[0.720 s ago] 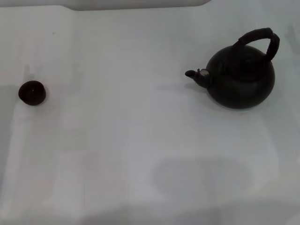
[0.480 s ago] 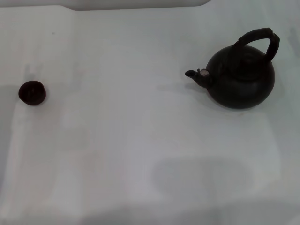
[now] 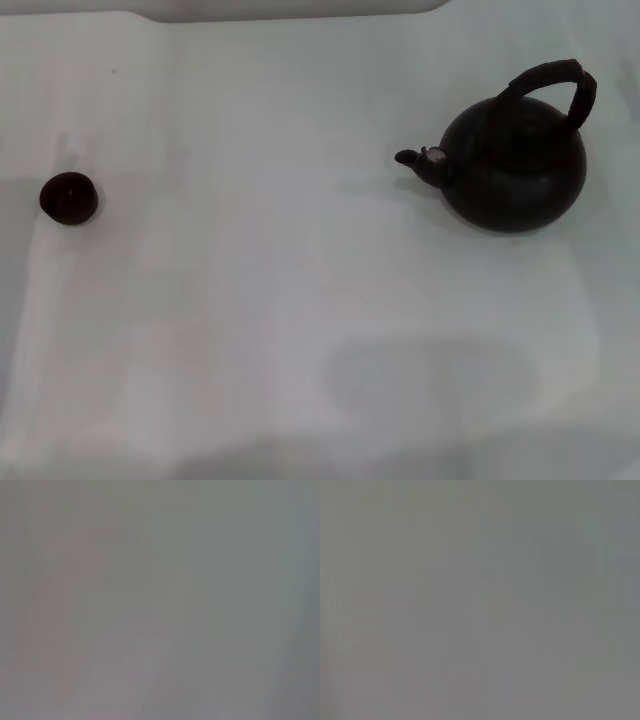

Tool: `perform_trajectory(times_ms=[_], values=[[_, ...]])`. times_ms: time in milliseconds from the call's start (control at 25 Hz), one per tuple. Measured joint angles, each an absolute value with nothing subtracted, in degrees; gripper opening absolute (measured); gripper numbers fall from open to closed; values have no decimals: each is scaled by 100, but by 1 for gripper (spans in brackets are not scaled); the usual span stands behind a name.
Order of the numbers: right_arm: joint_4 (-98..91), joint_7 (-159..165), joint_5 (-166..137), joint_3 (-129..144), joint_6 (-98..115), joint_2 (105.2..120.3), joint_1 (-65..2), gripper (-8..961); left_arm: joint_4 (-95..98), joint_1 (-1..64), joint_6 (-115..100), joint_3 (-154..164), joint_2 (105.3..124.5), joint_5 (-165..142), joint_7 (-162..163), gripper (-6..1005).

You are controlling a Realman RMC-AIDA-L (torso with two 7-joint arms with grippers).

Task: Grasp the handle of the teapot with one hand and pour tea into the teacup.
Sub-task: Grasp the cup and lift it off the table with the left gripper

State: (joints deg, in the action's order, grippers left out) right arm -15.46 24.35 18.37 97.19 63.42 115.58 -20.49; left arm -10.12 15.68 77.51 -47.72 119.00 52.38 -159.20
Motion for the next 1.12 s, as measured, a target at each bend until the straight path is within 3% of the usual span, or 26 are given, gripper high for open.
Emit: perform_trajectory(times_ms=[1120], values=[[-1516,2405,1837,9711,6323,11548,-2123,871,-1012,1213,7662,-4711,11946,4379,-15944,876]])
